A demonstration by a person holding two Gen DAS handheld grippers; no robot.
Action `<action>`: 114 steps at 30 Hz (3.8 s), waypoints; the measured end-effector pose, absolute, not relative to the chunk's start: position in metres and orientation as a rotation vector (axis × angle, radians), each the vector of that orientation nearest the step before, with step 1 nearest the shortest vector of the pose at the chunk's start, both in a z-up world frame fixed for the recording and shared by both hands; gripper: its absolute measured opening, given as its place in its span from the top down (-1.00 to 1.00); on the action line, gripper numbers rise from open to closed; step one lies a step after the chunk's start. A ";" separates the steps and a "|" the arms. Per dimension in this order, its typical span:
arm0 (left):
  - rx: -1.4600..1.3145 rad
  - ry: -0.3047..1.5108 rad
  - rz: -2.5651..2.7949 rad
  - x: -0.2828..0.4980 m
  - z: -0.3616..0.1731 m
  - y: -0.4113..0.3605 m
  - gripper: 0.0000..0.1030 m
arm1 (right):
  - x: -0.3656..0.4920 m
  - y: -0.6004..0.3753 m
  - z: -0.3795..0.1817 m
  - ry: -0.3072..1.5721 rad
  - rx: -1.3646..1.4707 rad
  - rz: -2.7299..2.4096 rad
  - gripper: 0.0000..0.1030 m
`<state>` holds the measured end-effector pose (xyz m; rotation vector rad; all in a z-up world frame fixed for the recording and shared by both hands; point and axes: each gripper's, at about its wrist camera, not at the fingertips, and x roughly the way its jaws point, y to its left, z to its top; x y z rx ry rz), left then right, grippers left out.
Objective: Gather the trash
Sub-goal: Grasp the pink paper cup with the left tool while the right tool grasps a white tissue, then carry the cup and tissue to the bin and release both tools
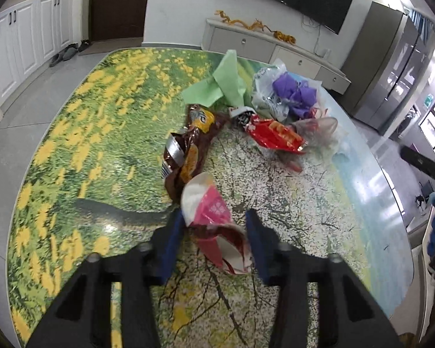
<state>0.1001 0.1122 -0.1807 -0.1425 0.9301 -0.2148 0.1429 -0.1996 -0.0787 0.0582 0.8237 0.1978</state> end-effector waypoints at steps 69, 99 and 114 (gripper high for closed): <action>-0.132 0.767 -0.563 0.059 -0.063 0.006 0.60 | 0.022 -0.305 -0.073 0.651 0.292 0.217 0.76; 0.077 1.023 -0.886 0.197 -0.138 -0.354 0.06 | 0.102 -0.508 -0.216 0.869 0.491 -0.143 0.09; 0.053 0.679 -0.729 0.141 -0.034 -0.250 0.06 | 0.055 -0.460 -0.077 0.603 0.372 -0.120 0.01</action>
